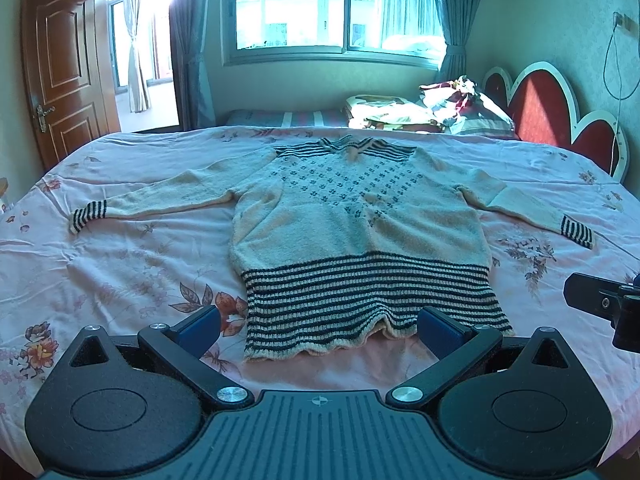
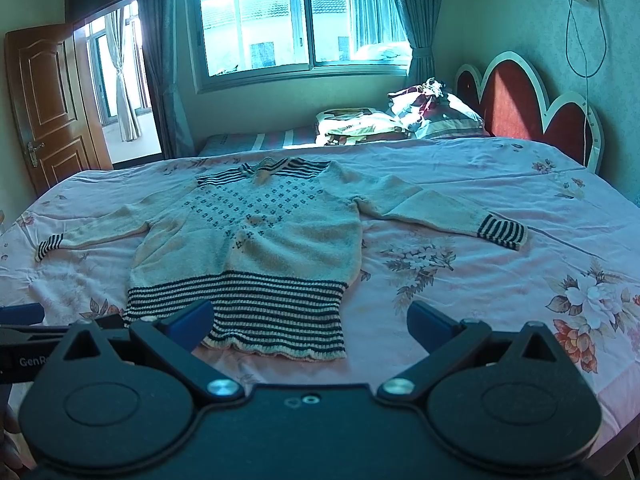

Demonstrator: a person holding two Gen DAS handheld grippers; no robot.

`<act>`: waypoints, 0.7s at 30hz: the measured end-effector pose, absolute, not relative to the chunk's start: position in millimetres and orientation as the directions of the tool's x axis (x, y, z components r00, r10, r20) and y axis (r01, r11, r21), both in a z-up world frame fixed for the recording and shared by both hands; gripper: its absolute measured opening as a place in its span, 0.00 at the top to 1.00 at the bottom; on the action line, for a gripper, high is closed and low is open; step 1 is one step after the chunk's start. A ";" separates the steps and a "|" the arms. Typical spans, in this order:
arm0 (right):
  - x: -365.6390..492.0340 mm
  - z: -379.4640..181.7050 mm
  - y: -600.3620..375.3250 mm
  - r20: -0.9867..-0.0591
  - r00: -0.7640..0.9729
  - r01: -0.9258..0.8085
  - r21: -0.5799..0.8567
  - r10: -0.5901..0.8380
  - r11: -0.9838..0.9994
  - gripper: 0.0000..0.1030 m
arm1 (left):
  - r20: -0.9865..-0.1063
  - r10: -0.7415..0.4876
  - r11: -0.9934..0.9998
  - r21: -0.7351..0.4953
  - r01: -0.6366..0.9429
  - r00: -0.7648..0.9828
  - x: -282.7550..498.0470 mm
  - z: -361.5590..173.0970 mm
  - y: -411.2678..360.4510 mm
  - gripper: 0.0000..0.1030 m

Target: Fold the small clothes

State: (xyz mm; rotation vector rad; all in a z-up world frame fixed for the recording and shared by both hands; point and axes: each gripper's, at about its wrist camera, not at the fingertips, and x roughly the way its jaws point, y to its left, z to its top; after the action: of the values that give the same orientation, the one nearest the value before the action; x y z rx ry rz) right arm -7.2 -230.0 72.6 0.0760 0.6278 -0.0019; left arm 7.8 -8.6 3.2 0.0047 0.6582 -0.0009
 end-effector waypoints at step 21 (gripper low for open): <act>-6.6 72.9 -228.9 -0.583 0.812 0.027 0.071 0.019 0.997 0.01 | -0.608 0.002 1.000 0.006 0.002 0.794 6.9 4.7 -12.6 0.00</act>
State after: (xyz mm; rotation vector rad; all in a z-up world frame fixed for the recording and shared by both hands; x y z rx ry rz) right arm -6.6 -228.9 72.9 0.0767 0.6225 -0.0039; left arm 6.9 -12.6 4.7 0.0065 0.6531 0.0001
